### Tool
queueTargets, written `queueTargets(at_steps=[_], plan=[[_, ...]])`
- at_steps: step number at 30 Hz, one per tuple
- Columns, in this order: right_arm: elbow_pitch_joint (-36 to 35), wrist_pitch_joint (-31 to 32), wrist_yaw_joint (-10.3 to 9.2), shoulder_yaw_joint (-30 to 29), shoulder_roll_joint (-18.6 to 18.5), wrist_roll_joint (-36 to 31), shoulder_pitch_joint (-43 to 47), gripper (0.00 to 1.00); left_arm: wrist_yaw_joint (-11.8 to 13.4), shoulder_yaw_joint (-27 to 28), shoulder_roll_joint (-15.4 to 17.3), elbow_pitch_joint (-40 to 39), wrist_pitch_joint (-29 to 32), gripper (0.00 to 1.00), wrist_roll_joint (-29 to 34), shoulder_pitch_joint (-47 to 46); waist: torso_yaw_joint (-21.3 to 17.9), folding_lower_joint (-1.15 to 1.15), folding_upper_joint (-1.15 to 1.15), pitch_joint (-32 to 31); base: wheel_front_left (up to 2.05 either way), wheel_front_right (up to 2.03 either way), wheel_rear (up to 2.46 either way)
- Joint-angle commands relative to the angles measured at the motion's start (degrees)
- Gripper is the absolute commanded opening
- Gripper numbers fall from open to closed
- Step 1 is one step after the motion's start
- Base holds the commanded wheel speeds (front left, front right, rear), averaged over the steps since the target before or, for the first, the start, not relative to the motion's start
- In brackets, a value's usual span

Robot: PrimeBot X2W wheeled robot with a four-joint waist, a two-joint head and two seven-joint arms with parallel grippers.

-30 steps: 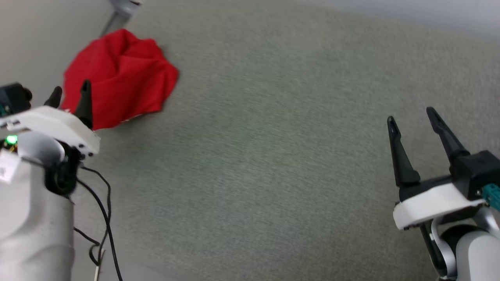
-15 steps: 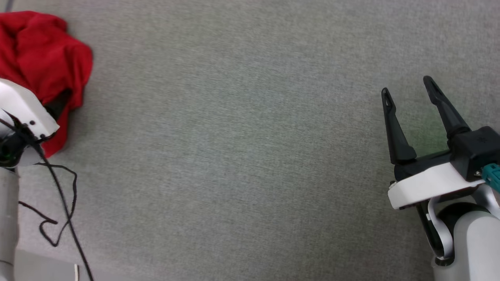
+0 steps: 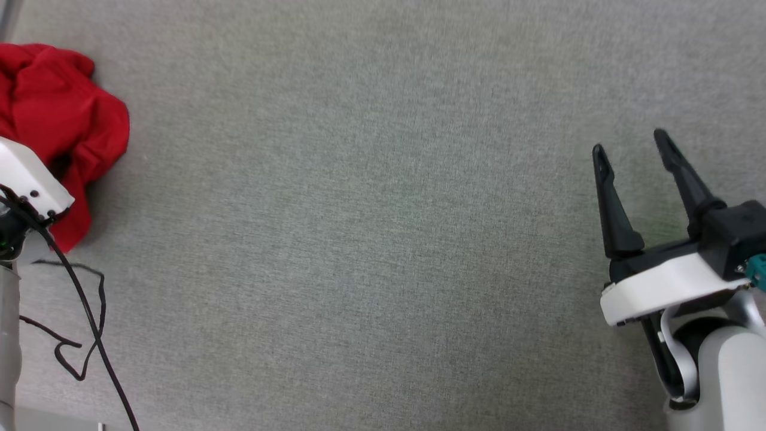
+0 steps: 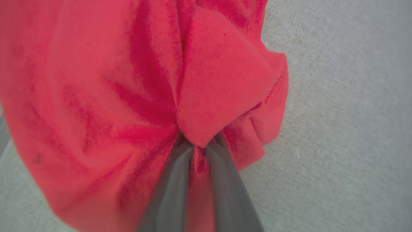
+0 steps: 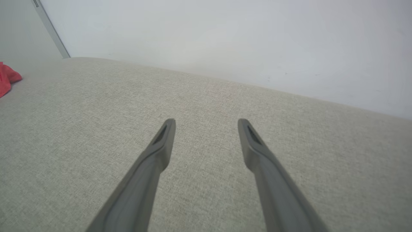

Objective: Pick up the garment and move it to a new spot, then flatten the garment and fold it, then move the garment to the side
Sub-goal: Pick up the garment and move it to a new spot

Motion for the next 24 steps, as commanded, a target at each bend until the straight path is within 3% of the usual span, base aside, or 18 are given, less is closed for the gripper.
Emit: queueTargets(at_steps=[1, 15, 24], plan=[[0.7, -0.6, -0.06, -0.4, 0.0, 0.8, 1.3, 1.0, 0.7, 0.5, -0.3, -0.6, -3.5, 0.0, 0.5, 0.6, 0.1, -0.01, 0.0, -3.8, 0.0, 0.0, 0.0], [3.7, -3.4, -0.06, -5.6, 0.0, 6.3, 8.7, 1.0, 2.7, -3.3, -3.5, -8.3, -26.3, 0.0, 8.3, 3.5, -0.8, -0.01, 0.0, -18.7, 0.0, 0.0, 0.0], [3.6, -3.4, -0.06, -6.9, 0.1, 8.0, 12.6, 1.0, 4.0, -6.3, -7.4, -17.9, -29.7, 0.0, 10.0, 8.4, -4.6, -0.01, 0.0, -23.4, 0.0, 0.0, 0.0]])
